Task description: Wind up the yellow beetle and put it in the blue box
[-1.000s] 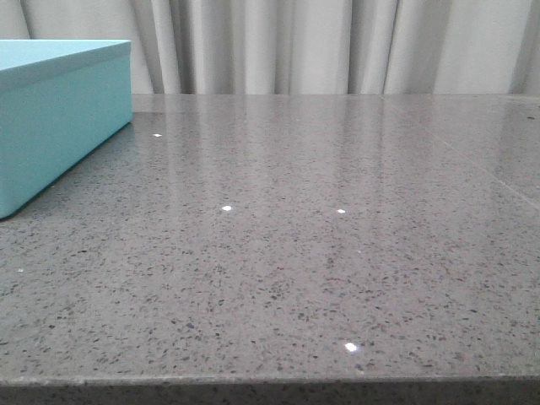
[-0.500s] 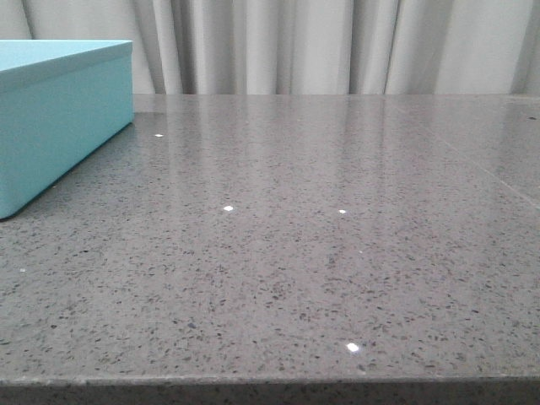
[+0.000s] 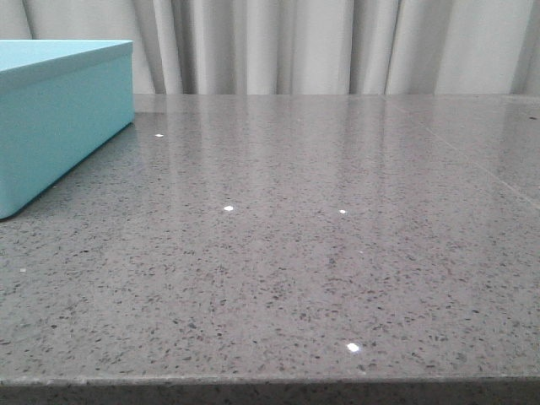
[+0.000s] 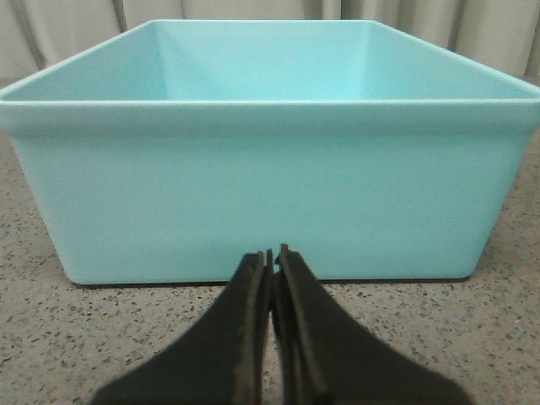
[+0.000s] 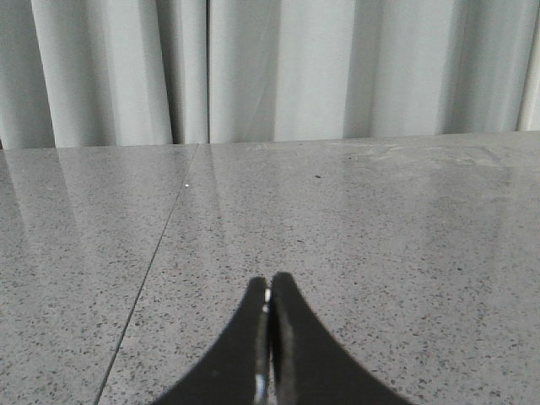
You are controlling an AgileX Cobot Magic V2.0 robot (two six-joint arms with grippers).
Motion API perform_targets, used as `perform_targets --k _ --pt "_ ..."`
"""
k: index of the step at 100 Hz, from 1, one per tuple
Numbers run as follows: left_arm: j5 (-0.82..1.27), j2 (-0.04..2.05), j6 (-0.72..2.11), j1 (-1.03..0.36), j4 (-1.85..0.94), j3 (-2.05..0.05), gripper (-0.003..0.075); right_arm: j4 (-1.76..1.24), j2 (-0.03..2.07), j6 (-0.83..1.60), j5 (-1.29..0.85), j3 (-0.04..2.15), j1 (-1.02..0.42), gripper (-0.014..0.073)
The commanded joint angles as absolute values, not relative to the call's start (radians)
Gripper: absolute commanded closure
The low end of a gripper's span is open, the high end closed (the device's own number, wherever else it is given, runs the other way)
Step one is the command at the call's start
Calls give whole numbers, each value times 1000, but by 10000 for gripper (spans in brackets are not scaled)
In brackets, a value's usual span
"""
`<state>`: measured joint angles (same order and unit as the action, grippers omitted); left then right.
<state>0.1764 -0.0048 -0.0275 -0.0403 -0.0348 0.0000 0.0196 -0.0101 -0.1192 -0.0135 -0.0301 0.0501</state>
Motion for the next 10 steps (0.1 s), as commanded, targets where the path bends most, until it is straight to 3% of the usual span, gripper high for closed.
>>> perform_targets --k 1,10 --pt "98 -38 -30 -38 -44 22 739 30 -33 -118 59 -14 56 662" --pt "98 -38 -30 -38 -44 22 739 30 -33 -118 59 -14 56 662"
